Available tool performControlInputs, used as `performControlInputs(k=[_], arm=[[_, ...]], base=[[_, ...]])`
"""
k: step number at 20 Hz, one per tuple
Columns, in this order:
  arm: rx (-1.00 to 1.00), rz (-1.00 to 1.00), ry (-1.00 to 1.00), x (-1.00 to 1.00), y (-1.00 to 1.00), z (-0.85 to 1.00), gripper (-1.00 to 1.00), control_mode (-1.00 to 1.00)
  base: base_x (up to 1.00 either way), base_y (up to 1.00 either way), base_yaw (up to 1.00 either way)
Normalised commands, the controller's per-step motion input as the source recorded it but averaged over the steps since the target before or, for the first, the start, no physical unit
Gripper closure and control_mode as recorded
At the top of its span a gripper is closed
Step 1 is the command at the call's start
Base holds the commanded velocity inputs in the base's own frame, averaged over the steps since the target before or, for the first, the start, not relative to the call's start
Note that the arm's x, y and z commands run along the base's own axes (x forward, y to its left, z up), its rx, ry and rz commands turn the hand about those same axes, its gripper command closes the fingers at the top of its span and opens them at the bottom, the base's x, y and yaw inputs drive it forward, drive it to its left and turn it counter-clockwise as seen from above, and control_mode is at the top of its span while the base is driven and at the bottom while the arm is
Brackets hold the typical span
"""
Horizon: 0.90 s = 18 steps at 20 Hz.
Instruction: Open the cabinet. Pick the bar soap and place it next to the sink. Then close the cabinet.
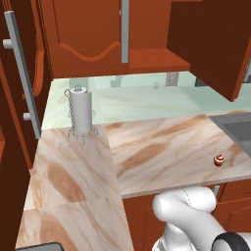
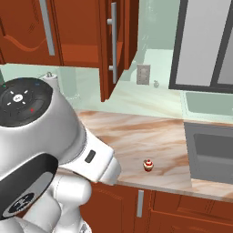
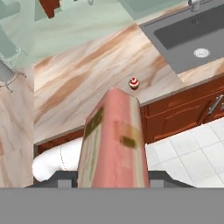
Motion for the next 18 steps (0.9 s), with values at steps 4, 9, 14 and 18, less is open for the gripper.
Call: performControlInputs(k=[4, 9, 14, 18], arm=[[0.0, -0.15, 0.08, 0.21, -0.53, -0.7, 1.0, -1.0], [0.0, -0.12, 0.05, 0.29, -0.34, -0.48, 1.0, -1.0], [0.0, -0.05, 0.06, 0.5, -0.09, -0.29, 1.0, -1.0], [0.0, -0.04, 0.04, 0.41, -0.16, -0.31, 1.0, -1.0]], base=[[0.0, 0.0, 0.0], [0.0, 0.0, 0.0], [0.0, 0.0, 0.0], [0.0, 0.0, 0.0]])
